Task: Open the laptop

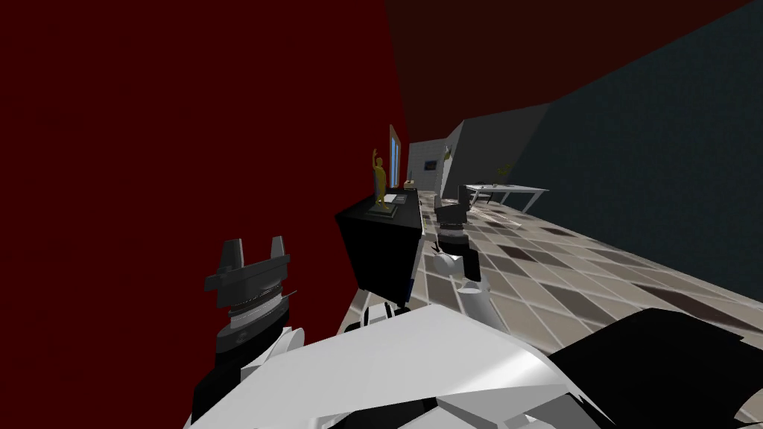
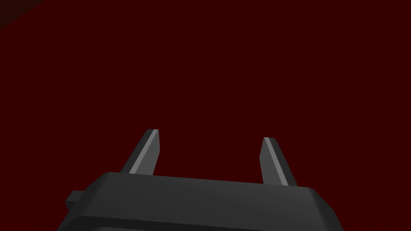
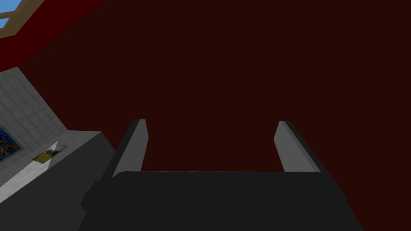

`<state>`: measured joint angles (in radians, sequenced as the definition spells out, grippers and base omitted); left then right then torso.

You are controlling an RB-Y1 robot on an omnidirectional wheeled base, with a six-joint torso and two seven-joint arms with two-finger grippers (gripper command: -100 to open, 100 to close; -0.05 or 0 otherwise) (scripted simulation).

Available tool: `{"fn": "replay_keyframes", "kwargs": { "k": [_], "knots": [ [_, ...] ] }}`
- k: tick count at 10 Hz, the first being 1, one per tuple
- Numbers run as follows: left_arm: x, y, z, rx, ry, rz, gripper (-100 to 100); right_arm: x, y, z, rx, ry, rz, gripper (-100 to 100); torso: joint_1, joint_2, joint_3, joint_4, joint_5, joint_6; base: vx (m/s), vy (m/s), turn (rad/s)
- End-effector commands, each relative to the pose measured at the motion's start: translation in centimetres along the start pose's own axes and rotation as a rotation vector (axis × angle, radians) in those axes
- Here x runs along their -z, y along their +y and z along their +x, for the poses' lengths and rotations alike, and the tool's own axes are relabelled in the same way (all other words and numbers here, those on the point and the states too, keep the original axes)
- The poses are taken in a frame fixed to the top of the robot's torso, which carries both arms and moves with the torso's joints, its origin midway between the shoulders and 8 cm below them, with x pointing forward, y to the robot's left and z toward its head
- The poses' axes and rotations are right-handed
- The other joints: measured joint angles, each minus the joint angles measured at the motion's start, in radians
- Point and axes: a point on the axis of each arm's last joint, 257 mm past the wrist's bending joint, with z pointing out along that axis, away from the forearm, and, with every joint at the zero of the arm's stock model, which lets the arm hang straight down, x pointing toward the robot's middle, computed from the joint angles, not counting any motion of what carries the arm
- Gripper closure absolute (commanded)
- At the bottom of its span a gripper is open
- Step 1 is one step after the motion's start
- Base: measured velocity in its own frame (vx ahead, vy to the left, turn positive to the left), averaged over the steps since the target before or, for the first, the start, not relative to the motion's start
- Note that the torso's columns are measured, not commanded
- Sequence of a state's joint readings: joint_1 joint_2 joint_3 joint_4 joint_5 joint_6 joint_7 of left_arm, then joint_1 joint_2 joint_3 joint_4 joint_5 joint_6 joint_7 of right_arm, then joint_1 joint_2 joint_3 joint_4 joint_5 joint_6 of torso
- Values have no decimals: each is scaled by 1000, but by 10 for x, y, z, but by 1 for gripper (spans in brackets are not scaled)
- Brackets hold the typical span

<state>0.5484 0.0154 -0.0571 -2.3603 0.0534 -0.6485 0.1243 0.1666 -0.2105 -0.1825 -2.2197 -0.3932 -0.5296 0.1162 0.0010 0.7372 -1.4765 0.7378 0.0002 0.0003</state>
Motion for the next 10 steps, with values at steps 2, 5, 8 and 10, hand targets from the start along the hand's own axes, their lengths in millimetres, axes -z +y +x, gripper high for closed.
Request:
{"fn": "replay_keyframes", "kwargs": {
  "k": [2, 5, 8, 10],
  "knots": [
    [0, 0, 0, 0, 0, 0, 0, -31, 17, -23, -1, -47, -89, -100, -1, 1, 0, 0, 0, 0, -56, -32, 146],
    [0, 0, 0, 0, 0, 0, 0, -53, 32, -32, -31, -77, -161, -100, -1, 0, 0, 0, 0, 0, -48, -24, 128],
    [0, 0, 0, 0, 0, 0, 0, -68, 44, -46, -46, -110, -212, -100, -1, 1, 1, 0, 0, 0, -47, -23, 99],
    [0, 0, 0, 0, 0, 0, 0, -83, 56, -60, -64, -146, -262, -100, 0, 0, 0, 0, 0, -1, -42, -13, 176]
  ]
}}
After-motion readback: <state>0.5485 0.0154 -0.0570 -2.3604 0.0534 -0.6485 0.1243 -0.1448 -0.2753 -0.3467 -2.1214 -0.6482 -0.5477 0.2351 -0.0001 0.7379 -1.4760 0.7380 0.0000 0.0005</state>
